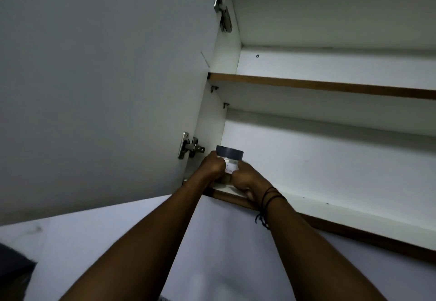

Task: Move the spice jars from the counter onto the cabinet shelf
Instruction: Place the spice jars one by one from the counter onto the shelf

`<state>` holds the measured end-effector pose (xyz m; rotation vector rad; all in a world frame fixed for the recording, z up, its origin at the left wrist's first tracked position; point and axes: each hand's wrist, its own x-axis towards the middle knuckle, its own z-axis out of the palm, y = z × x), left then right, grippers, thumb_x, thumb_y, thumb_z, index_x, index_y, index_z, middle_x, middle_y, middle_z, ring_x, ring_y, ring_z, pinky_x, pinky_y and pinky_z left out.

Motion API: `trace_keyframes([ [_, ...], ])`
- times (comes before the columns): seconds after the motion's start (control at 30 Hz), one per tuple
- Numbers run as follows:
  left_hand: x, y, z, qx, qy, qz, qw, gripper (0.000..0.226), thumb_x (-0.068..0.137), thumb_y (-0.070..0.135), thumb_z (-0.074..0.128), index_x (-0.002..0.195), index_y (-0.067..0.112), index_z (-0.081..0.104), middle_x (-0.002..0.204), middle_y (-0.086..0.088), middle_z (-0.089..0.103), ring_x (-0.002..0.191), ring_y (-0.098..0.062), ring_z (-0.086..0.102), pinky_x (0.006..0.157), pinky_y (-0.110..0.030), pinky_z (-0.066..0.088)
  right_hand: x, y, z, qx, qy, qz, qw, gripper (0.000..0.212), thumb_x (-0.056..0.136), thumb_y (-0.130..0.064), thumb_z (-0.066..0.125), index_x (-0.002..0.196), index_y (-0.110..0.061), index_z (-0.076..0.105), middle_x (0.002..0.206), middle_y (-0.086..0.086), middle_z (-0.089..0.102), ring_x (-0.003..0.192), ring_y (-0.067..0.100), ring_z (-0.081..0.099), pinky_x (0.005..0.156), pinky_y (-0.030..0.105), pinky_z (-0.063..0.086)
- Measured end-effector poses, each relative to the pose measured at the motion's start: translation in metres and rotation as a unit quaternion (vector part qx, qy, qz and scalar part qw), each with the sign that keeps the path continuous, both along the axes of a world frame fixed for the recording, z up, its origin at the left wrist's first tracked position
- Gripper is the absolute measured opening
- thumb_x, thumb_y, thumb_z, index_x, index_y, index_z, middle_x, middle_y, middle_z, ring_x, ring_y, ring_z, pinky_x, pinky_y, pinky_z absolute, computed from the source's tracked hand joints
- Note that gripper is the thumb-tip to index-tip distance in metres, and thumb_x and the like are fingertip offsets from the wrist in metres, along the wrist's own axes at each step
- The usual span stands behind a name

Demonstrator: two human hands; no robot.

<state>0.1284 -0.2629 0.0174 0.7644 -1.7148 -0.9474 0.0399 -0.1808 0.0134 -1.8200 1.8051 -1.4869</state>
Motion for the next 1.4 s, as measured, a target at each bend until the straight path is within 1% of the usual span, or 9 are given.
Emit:
trace_keyframes([
  [0.1, 0.001, -0.002, -0.003, -0.009, -0.021, -0.018, 1.0, 0.033, 0.091, 0.007, 0.05, 0.123, 0.008, 0.057, 0.12, -0.02, 0.066, 0.11, -0.034, 0.063, 0.102, -0.046, 0.05, 0.001, 0.002, 0.0, 0.016, 0.022, -0.004, 1.0, 0.035, 0.088, 0.014, 0.047, 0.097, -0.018, 0.059, 0.08, -0.007, 0.062, 0.073, 0.005, 0.057, 0.058, 0.007, 0.048],
  [0.3, 0.005, 0.016, -0.015, -0.043, 0.023, 0.036, 0.998, 0.033, 0.088, 0.008, 0.048, 0.12, 0.007, 0.059, 0.117, -0.018, 0.067, 0.106, -0.034, 0.063, 0.095, -0.042, 0.053, 0.006, 0.01, -0.006, -0.029, 0.053, -0.071, 0.996, 0.023, 0.087, 0.004, 0.051, 0.092, -0.013, 0.066, 0.089, 0.002, 0.066, 0.082, 0.019, 0.062, 0.065, 0.014, 0.047],
  [0.43, 0.017, 0.046, -0.027, -0.134, 0.059, 0.068, 0.987, 0.023, 0.092, 0.011, 0.045, 0.108, 0.007, 0.062, 0.106, -0.016, 0.069, 0.095, -0.029, 0.064, 0.082, -0.037, 0.053, 0.018, 0.033, -0.012, -0.105, 0.11, -0.125, 0.981, 0.032, 0.083, -0.001, 0.051, 0.066, -0.026, 0.043, 0.068, -0.011, 0.048, 0.06, 0.002, 0.043, 0.052, 0.001, 0.036],
  [0.6, 0.035, 0.097, -0.063, -0.195, 0.076, 0.045, 0.977, 0.031, 0.099, 0.02, 0.046, 0.122, 0.007, 0.062, 0.121, -0.01, 0.069, 0.109, -0.022, 0.064, 0.096, -0.038, 0.052, 0.041, 0.077, -0.046, -0.178, 0.062, -0.107, 0.976, 0.022, 0.092, -0.01, 0.053, 0.11, -0.013, 0.066, 0.095, -0.007, 0.059, 0.079, 0.005, 0.054, 0.063, -0.002, 0.038],
  [0.73, 0.057, 0.136, -0.119, -0.206, 0.063, 0.033, 0.976, 0.032, 0.1, 0.023, 0.047, 0.127, 0.017, 0.062, 0.123, 0.003, 0.068, 0.109, -0.004, 0.06, 0.093, -0.02, 0.046, 0.058, 0.113, -0.103, -0.182, 0.037, -0.103, 0.977, 0.023, 0.095, -0.018, 0.055, 0.114, -0.013, 0.067, 0.112, 0.002, 0.068, 0.097, 0.013, 0.063, 0.082, 0.023, 0.05],
  [0.93, 0.086, 0.181, -0.254, -0.08, 0.004, -0.04, 0.996, 0.033, 0.099, 0.018, 0.049, 0.129, 0.014, 0.063, 0.132, -0.002, 0.066, 0.122, -0.011, 0.059, 0.106, -0.023, 0.042, 0.078, 0.167, -0.245, -0.064, 0.034, -0.095, 0.993, 0.027, 0.091, -0.021, 0.053, 0.115, -0.02, 0.065, 0.113, 0.0, 0.064, 0.098, 0.012, 0.061, 0.083, 0.023, 0.046],
  [1.13, 0.14, 0.276, -0.474, 0.008, -0.188, -0.132, 0.973, 0.032, 0.099, 0.009, 0.047, 0.128, 0.012, 0.062, 0.127, -0.006, 0.065, 0.115, -0.006, 0.055, 0.091, 0.008, 0.029, 0.123, 0.271, -0.479, 0.187, 0.047, -0.099, 0.976, 0.03, 0.091, -0.02, 0.055, 0.12, -0.018, 0.059, 0.124, 0.004, 0.057, 0.114, 0.022, 0.055, 0.099, 0.03, 0.044],
  [1.33, 0.172, 0.322, -0.593, 0.034, -0.295, -0.159, 0.942, 0.033, 0.096, 0.023, 0.044, 0.123, 0.015, 0.063, 0.119, -0.007, 0.069, 0.11, -0.012, 0.06, 0.102, -0.01, 0.036, 0.148, 0.332, -0.584, 0.329, 0.142, -0.061, 0.932, 0.057, 0.087, -0.036, 0.048, 0.14, -0.015, 0.045, 0.135, 0.012, 0.046, 0.119, 0.035, 0.05, 0.104, 0.041, 0.039],
  [1.4, 0.174, 0.328, -0.608, 0.093, -0.277, -0.147, 0.945, 0.027, 0.099, 0.03, 0.043, 0.117, 0.032, 0.061, 0.11, 0.01, 0.068, 0.098, 0.002, 0.061, 0.09, -0.009, 0.043, 0.147, 0.341, -0.596, 0.345, 0.095, -0.032, 0.933, 0.071, 0.089, -0.042, 0.049, 0.152, -0.017, 0.027, 0.141, 0.011, 0.041, 0.128, 0.031, 0.044, 0.109, 0.04, 0.036],
])
